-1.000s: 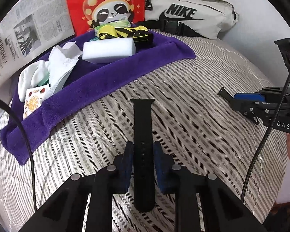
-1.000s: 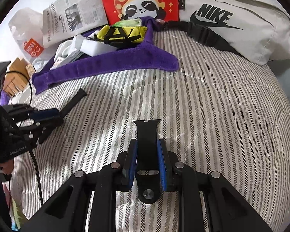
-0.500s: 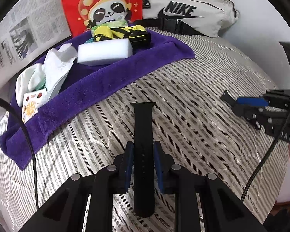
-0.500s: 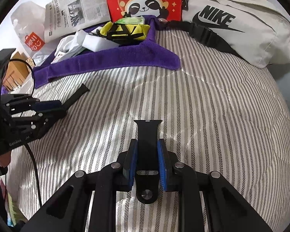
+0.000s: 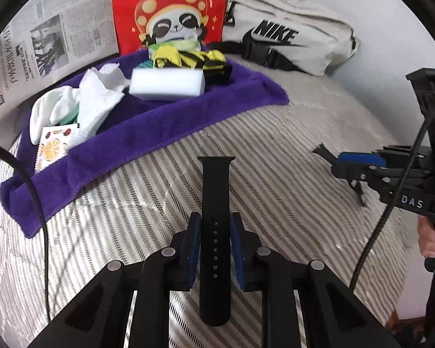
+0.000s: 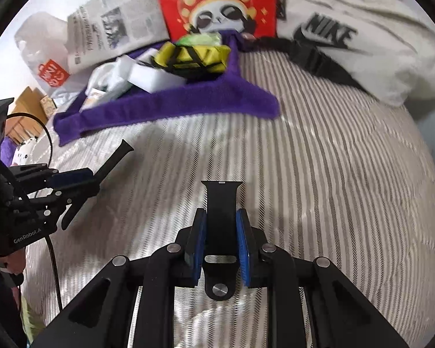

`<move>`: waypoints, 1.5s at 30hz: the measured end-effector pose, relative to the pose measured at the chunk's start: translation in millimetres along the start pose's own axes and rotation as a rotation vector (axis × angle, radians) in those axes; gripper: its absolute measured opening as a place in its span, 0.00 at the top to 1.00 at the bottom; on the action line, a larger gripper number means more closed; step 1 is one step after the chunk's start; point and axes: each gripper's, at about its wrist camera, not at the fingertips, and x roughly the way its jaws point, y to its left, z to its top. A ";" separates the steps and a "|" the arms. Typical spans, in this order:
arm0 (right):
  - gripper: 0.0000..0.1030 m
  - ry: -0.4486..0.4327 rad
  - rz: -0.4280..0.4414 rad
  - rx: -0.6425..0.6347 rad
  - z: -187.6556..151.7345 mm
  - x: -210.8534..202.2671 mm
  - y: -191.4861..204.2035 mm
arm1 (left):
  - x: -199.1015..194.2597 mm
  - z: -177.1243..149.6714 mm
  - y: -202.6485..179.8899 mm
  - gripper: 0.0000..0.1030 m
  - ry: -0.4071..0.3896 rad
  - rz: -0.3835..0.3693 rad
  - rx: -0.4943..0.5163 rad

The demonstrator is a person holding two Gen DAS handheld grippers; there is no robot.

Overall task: Organize soft objects
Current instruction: 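Carry both black strap pieces toward the purple towel with both grippers, then lower the strap pieces onto the towel and open both grippers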

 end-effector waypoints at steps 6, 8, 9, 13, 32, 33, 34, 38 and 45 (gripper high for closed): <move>0.80 -0.020 0.023 -0.023 19.6 -6.8 17.8 | -26.8 -0.5 14.1 0.81 -0.032 0.009 -0.024; 0.80 -0.023 0.035 -0.025 25.5 -7.6 21.4 | -35.7 -0.2 20.9 0.81 -0.046 0.008 -0.038; 0.80 -0.026 0.041 -0.026 29.0 -7.8 23.3 | -40.7 -0.1 24.9 0.81 -0.053 0.012 -0.043; 0.80 -0.037 0.057 -0.031 44.2 -7.3 31.0 | -52.3 3.8 42.4 0.81 -0.069 0.032 -0.069; 0.80 -0.067 0.140 -0.078 136.6 18.7 72.1 | -52.5 54.9 137.6 0.81 -0.115 0.080 -0.184; 0.80 -0.067 0.138 -0.080 141.4 20.7 74.2 | -50.7 57.9 141.2 0.81 -0.118 0.079 -0.190; 0.80 -0.071 0.138 -0.085 148.1 22.8 77.0 | -48.7 61.1 145.6 0.81 -0.120 0.077 -0.198; 0.80 -0.082 0.142 -0.094 168.3 29.8 84.6 | -34.8 73.4 160.0 0.81 -0.113 0.074 -0.213; 0.80 -0.076 0.156 -0.123 202.4 56.7 96.5 | -11.4 83.1 180.7 0.81 -0.094 0.056 -0.244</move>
